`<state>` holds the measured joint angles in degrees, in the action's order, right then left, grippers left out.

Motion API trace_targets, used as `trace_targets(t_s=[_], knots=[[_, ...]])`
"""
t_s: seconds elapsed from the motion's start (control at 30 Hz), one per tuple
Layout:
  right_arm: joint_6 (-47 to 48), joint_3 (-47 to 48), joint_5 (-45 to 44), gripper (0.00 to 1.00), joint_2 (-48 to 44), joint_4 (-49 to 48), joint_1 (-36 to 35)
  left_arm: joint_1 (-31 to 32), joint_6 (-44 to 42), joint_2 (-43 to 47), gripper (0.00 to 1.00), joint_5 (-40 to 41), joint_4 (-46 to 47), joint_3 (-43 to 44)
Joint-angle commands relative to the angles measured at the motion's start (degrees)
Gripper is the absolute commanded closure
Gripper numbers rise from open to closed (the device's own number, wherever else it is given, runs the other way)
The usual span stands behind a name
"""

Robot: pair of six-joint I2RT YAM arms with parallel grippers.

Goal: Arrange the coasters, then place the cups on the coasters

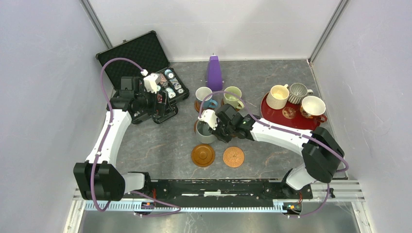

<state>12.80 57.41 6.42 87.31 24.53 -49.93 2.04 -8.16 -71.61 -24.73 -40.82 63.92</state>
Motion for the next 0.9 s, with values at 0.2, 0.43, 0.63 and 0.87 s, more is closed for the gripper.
trace_targets(t_s=[0.2,0.43,0.63,0.87], knots=[[-14.6,9.3,-11.8,1.0,5.2,-10.0,-2.2,-0.2,3.8,1.3,0.0,4.8,1.0,2.3],[-17.6,11.8,-11.5,1.0,9.4,-8.5,-2.1,-0.2,4.4,1.4,0.0,3.1,1.4,1.5],[-18.4,13.3,-11.9,1.0,11.4,-7.8,-2.1,-0.3,3.9,1.5,0.0,3.1,1.9,0.9],[-19.3,13.6,-12.5,0.99,13.1,-6.7,-2.0,-0.2,3.3,1.3,0.0,2.6,1.6,0.7]])
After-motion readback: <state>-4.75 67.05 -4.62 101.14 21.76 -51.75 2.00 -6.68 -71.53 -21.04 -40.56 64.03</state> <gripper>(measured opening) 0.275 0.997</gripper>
